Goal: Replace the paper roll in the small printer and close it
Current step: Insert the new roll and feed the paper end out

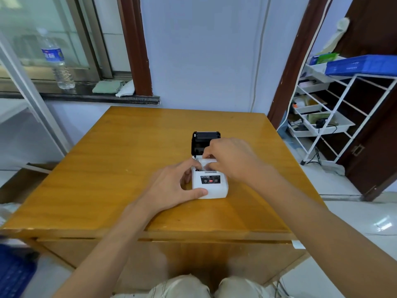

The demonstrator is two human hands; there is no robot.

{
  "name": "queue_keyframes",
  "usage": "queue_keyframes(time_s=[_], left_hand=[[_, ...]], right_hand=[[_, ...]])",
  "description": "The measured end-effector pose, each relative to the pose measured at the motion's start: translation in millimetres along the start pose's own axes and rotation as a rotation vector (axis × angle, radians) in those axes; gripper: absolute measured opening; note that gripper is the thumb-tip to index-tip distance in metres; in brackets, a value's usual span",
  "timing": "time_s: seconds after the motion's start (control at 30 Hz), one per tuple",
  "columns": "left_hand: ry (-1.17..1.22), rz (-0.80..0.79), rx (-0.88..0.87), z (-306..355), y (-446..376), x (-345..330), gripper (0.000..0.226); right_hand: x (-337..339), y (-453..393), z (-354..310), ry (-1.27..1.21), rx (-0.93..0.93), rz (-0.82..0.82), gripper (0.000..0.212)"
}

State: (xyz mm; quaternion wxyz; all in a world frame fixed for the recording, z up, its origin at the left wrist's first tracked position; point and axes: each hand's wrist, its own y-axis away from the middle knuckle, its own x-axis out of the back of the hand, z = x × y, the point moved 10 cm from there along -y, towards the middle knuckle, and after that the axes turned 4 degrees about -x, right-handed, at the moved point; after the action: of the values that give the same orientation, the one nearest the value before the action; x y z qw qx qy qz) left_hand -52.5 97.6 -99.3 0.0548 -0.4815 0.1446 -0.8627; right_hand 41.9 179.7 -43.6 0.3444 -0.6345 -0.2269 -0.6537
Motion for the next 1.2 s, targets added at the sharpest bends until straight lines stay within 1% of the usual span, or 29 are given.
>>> queue_keyframes(time_s=[0.07, 0.17, 0.27, 0.4, 0.53, 0.7, 0.93, 1.2], left_hand=[[-0.003, 0.002, 0.0, 0.9, 0.6, 0.8, 0.066], [0.018, 0.014, 0.03, -1.0, 1.0, 3.3, 0.088], [0.011, 0.013, 0.038, -2.2, 2.1, 2.9, 0.097], [0.013, 0.019, 0.05, -4.8, 2.0, 2.1, 0.098], [0.0, 0.015, 0.058, -4.7, 1.7, 2.0, 0.097], [-0.029, 0.012, 0.074, -6.7, 1.3, 1.7, 0.096], [-0.038, 0.019, 0.084, -6.9, 1.4, 2.3, 0.097], [-0.042, 0.027, 0.076, -5.8, 2.5, 3.4, 0.095]], right_hand=[[1.4, -0.6, -1.9, 0.041, 0.01, 0.012, 0.029], [1.4, 0.5, -2.3, 0.07, 0.023, 0.013, 0.028], [1.2, 2.2, -3.6, 0.066, 0.02, 0.016, 0.027], [3.0, 1.1, -6.4, 0.055, 0.014, 0.023, 0.025], [4.3, 3.5, -4.7, 0.03, -0.003, 0.013, 0.029], [8.7, 16.3, 1.9, -0.013, -0.04, 0.071, 0.028], [16.2, 36.1, -2.1, -0.117, -0.052, 0.096, 0.026], [17.5, 58.0, -16.2, -0.069, -0.011, 0.028, 0.034]])
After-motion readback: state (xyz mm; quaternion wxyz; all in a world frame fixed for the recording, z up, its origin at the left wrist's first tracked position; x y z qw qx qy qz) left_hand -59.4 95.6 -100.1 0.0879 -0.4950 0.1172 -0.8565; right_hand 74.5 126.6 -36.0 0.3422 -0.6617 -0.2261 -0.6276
